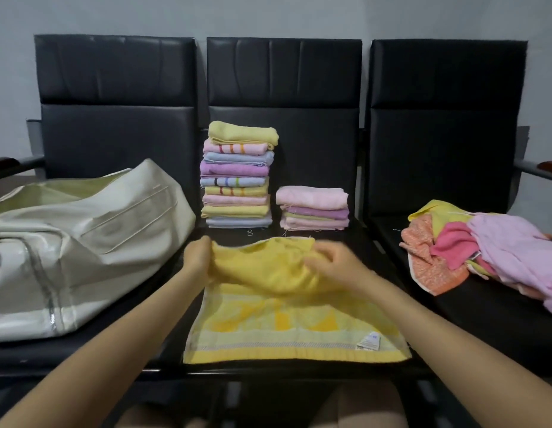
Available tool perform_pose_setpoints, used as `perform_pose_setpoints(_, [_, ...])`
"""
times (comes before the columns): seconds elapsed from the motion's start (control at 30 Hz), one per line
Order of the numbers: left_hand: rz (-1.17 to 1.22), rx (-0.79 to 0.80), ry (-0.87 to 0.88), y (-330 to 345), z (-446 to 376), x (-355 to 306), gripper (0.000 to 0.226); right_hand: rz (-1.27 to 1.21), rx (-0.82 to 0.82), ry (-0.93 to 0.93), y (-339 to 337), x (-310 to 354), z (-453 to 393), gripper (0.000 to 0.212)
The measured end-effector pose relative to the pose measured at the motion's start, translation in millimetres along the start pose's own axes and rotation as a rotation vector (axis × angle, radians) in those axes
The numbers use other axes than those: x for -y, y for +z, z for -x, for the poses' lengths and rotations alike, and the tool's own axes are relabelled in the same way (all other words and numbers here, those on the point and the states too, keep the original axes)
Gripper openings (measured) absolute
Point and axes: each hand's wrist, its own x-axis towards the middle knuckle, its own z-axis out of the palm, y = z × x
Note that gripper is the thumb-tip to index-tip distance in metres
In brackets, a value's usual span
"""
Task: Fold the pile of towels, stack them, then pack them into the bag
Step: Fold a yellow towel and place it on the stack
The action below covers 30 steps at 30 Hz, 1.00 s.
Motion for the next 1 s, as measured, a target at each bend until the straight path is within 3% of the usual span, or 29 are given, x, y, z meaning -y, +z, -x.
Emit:
perform_pose_setpoints(0.07, [-0.283, 0.079, 0.08, -5.4, -2.8, 11.4, 0.024, 0.149, 0.313, 0.128, 17.1, -5.1, 7.3, 0.048])
perform_pose_setpoints(0.1, [-0.456, 0.121, 0.15, -6.7, -4.4, 14.3, 0.027, 0.15, 0.367, 0.19, 23.4, -8.5, 8.0, 0.055])
perform_pose_setpoints(0.2, [-0.935, 0.251, 0.309, -3.5, -4.1, 11.2, 0.032, 0.047, 0.206, 0.255, 25.6, -9.5, -0.9, 0.049])
perform_pose_setpoints(0.3, [-1.188, 0.224, 0.467, 11.7, -5.4, 2.8, 0.033, 0.09, -0.17, 0.32, 19.2, -22.9, -14.5, 0.045])
perform_pose_setpoints(0.37, [-1.143, 0.174, 0.523, 25.6, -10.3, -1.0, 0.032, 0.185, -0.246, 0.417, 16.6, -33.2, -21.0, 0.047])
perform_pose_setpoints(0.47, [-1.066, 0.204, 0.439, 46.6, -23.1, -0.4, 0.042, 0.408, -0.107, 0.511, 27.7, -44.6, -31.7, 0.054])
perform_pose_setpoints(0.53, [-1.003, 0.256, 0.342, 57.7, -29.6, 5.9, 0.051, 0.393, -0.07, 0.489, 36.9, -45.2, -39.8, 0.05])
perform_pose_setpoints(0.63, [-0.962, 0.294, 0.328, 67.5, -34.3, 19.3, 0.044, 0.301, -0.063, 0.424, 47.4, -47.0, -44.6, 0.033])
perform_pose_setpoints(0.73, [-0.825, 0.325, 0.303, 69.6, -34.8, 24.8, 0.039, -0.057, -0.106, 0.426, 40.7, -40.9, -44.1, 0.012])
perform_pose_setpoints(0.87, [-0.152, 0.228, 0.021, 61.5, -38.7, 7.3, 0.031, -0.756, -0.199, 0.514, 21.9, -37.6, -56.9, 0.018])
perform_pose_setpoints(0.93, [0.035, 0.169, -0.024, 51.6, -41.7, -3.8, 0.031, -0.892, -0.267, 0.5, 10.4, -34.3, -67.1, 0.022])
perform_pose_setpoints(1.0, [0.157, 0.173, -0.011, 41.5, -46.1, -10.3, 0.038, -0.869, -0.288, 0.453, -4.2, -25.9, -75.0, 0.018])
